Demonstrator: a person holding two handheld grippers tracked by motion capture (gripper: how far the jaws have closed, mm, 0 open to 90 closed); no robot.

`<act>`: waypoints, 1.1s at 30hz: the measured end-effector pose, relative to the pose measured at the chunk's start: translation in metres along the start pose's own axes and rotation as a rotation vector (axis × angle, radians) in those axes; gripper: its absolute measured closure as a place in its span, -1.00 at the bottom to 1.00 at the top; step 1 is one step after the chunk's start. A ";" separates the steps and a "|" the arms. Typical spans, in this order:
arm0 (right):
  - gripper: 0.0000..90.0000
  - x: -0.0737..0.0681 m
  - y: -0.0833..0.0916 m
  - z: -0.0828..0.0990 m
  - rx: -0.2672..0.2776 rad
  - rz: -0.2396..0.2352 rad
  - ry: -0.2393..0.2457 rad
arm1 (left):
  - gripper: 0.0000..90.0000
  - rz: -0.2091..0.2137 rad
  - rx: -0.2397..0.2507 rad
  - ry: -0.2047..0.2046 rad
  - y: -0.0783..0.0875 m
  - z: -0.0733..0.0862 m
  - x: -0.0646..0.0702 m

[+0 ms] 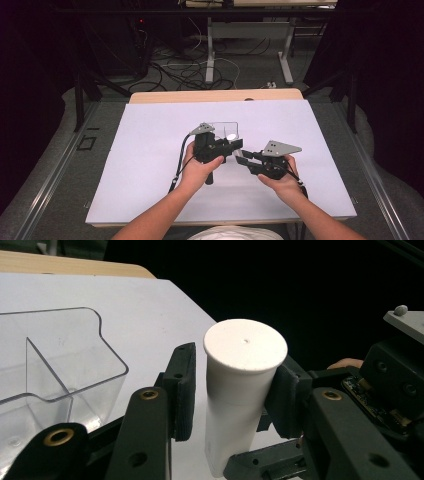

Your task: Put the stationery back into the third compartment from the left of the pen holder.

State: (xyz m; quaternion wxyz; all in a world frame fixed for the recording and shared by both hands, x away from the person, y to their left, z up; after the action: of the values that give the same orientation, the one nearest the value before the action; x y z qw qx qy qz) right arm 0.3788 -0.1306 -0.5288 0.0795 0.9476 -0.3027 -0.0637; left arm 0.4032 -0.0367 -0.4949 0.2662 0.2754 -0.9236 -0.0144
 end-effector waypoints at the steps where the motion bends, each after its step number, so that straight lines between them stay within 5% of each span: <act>1: 0.58 0.000 0.000 0.000 -0.001 0.000 0.001 | 0.39 0.000 0.000 0.000 0.000 0.000 0.000; 10: 0.58 0.001 -0.001 0.001 0.001 0.002 -0.007 | 0.47 -0.011 0.006 0.014 -0.001 0.000 0.001; 18: 0.57 0.003 -0.001 0.002 0.005 -0.003 -0.005 | 0.48 -0.031 -0.005 -0.015 -0.002 -0.001 0.001; 23: 0.25 0.006 -0.001 0.004 0.001 0.007 -0.011 | 0.48 -0.065 0.017 -0.033 -0.001 -0.009 -0.005; 33: -0.01 0.019 0.000 0.008 -0.006 0.063 -0.029 | 0.48 -0.136 0.074 -0.059 0.004 -0.033 -0.022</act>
State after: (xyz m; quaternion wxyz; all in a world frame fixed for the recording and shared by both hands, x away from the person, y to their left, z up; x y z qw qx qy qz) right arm 0.3925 -0.1427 -0.5377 0.0801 0.9364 -0.3332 -0.0756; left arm 0.4330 -0.0177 -0.4761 0.2270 0.3464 -0.9102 -0.0063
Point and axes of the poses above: each handheld gripper's, and its own axes: y roughly backward along the jaws, z roughly out of its underside, x roughly to its right, the point moved 8 cm from there along -y, roughly forward along the jaws, and after that the axes turned 8 degrees about x, right-handed, at the moved point
